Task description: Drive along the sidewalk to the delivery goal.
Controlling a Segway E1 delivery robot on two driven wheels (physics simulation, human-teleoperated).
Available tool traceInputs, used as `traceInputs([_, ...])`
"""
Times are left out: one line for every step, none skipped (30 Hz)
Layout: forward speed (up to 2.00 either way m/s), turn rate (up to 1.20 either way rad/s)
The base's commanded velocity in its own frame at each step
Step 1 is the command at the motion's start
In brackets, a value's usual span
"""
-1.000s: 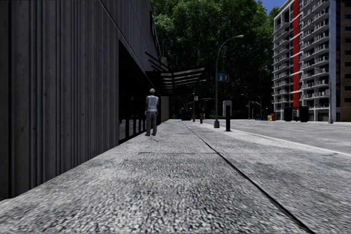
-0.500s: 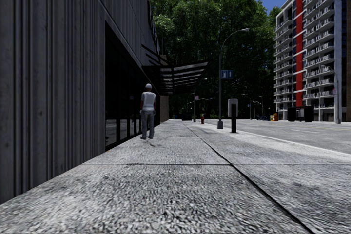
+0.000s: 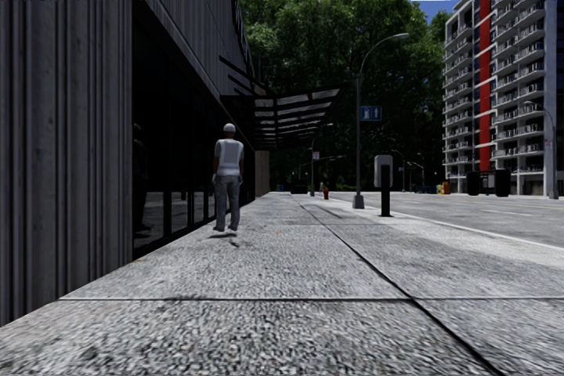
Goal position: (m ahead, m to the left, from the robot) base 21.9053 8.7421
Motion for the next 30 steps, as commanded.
traceInputs([2.0,-0.24])
traceInputs([2.0,-0.25])
traceInputs([2.0,-0.25])
traceInputs([2.0,-0.25])
traceInputs([2.0,-0.25])
traceInputs([2.0,-0.25])
traceInputs([2.0,-0.25])
traceInputs([2.0,-0.25])
traceInputs([2.0,-0.25])
traceInputs([2.0,-0.25])
traceInputs([2.0,-0.25])
traceInputs([2.0,-0.25])
traceInputs([2.0,-0.25])
traceInputs([2.0,-0.25])
traceInputs([2.0,-0.23])
traceInputs([2.0,-0.23])
traceInputs([2.0,-0.22])
traceInputs([2.0,-0.21])
traceInputs([2.0,-0.21])
traceInputs([2.0,-0.21])
traceInputs([2.0,0.0])
traceInputs([2.0,0.0])
traceInputs([2.0,0.0])
traceInputs([2.0,0.0])
traceInputs([2.0,0.0])
traceInputs([2.0,0.0])
traceInputs([2.0,0.0])
traceInputs([2.0,0.0])
traceInputs([2.0,0.0])
traceInputs([2.0,0.0])
